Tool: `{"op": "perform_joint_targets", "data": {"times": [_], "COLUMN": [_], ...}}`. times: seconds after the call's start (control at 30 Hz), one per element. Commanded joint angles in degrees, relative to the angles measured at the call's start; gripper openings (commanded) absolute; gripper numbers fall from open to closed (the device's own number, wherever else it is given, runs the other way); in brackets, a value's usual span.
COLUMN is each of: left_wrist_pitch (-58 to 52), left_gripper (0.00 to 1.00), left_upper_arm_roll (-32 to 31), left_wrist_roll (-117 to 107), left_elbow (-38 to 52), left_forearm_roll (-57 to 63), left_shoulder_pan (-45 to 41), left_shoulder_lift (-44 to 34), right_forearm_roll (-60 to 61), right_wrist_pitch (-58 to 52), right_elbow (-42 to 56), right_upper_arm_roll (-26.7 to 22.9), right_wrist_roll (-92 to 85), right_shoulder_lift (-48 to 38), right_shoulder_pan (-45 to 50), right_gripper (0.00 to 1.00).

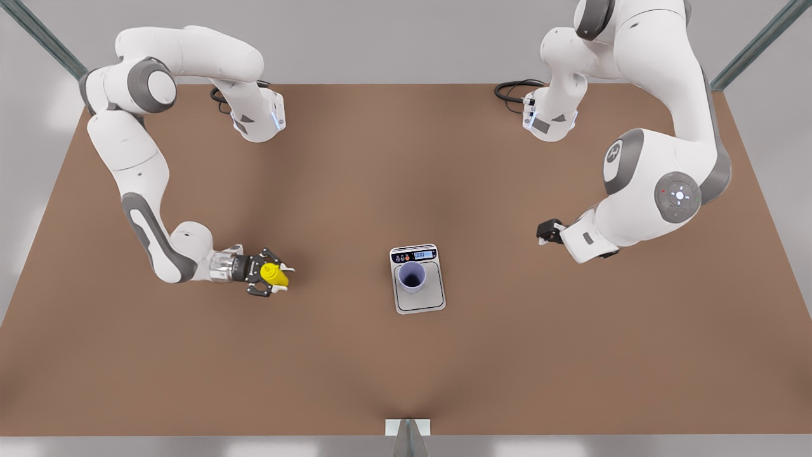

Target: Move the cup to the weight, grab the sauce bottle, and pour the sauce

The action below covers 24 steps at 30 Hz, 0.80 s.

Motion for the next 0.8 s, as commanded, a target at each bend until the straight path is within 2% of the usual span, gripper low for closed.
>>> {"op": "perform_joint_targets", "data": {"times": [0.0,0.53,0.63,0.67,0.77], "left_wrist_pitch": [0.00,0.00,0.00,0.00,0.00], "left_gripper": [1.00,1.00,1.00,1.00,1.00], "left_upper_arm_roll": [0.00,0.00,0.00,0.00,0.00], "left_wrist_roll": [0.01,0.10,0.10,0.10,0.10], "left_elbow": [0.09,0.09,0.09,0.09,0.09], "left_forearm_roll": [0.04,0.04,0.04,0.04,0.04], "left_shoulder_pan": [0.04,-0.40,-0.40,-0.40,-0.40], "left_shoulder_lift": [-0.01,-0.01,-0.01,-0.01,-0.01], "right_forearm_roll": [5.50,5.06,4.00,4.00,2.86], "right_wrist_pitch": [1.96,2.49,3.28,3.36,3.45], "right_elbow": [-0.26,-0.26,-0.26,-0.26,-0.26], "right_upper_arm_roll": [0.04,0.04,0.04,0.04,0.04], "right_wrist_roll": [-1.57,-9.48,-11.50,-12.64,-14.23], "right_shoulder_lift": [0.05,4.00,3.83,3.74,3.74], "right_shoulder_pan": [-0.02,-0.72,-1.16,-1.16,-1.16], "right_gripper": [0.21,0.24,0.63,0.83,0.83]}}
